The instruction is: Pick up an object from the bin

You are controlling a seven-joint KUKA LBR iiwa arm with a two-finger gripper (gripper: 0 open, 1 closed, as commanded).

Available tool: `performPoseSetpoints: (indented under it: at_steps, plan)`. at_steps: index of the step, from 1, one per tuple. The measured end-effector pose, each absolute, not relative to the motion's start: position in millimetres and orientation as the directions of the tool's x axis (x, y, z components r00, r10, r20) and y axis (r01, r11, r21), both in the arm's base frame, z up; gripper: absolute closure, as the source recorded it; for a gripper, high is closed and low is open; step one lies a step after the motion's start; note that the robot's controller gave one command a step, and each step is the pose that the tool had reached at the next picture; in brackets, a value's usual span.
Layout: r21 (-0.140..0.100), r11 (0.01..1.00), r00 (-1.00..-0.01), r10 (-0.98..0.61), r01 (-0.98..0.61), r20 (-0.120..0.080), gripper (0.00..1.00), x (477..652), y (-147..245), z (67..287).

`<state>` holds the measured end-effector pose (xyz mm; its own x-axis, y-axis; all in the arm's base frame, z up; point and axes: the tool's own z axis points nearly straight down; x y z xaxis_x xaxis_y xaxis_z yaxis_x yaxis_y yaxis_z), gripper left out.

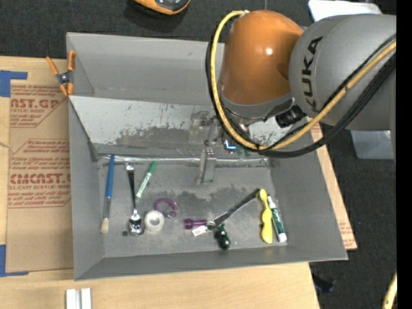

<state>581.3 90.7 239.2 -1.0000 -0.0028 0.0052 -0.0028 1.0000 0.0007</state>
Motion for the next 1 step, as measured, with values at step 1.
performPoseSetpoints:
  at_steps: [1]
  plan:
    - [0.002,1.0,-1.0,-0.001,-0.001,-0.002,0.0,582.5,90.5,243.1]
